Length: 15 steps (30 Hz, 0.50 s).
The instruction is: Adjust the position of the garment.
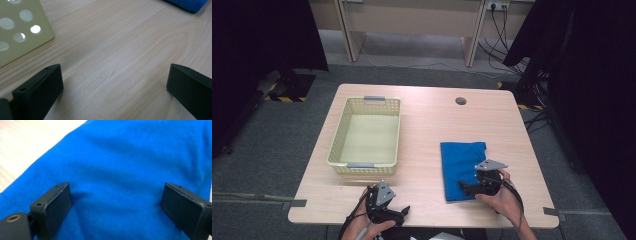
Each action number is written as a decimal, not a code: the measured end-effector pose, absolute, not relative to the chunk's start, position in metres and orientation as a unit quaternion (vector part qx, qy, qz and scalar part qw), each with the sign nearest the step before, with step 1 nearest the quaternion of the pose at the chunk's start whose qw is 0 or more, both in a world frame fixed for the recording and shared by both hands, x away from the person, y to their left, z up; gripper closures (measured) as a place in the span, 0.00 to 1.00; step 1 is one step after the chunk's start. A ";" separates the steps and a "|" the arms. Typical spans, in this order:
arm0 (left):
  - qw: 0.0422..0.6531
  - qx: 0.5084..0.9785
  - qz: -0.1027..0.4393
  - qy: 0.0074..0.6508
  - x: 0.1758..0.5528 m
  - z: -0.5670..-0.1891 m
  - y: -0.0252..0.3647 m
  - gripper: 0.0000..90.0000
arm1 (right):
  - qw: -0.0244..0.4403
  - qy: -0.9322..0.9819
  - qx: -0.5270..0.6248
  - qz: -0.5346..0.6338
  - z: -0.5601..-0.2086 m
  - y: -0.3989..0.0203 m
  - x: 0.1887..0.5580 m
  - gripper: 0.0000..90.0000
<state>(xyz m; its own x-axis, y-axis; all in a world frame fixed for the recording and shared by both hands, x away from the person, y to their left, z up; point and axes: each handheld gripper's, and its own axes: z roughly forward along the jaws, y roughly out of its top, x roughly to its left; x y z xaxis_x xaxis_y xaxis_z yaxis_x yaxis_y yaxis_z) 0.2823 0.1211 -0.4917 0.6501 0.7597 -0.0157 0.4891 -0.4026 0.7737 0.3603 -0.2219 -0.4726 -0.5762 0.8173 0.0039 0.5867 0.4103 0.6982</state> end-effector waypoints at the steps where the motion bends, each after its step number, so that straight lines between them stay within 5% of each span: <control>1: 0.392 0.819 0.173 0.381 0.282 -0.492 0.121 0.00 | 0.170 0.822 0.429 0.334 -0.472 -0.220 0.362 0.11; 15: 0.394 0.819 0.174 0.380 0.282 -0.492 0.121 0.00 | 0.169 0.820 0.434 0.333 -0.473 -0.190 0.384 0.10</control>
<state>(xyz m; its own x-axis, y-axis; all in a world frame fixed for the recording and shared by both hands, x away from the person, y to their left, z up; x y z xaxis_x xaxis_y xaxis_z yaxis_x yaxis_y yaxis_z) 0.2819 0.1215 -0.4921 0.6502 0.7596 -0.0152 0.4863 -0.4007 0.7765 0.3835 -0.1901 -0.4729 -0.5661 0.8242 0.0113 0.5988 0.4018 0.6928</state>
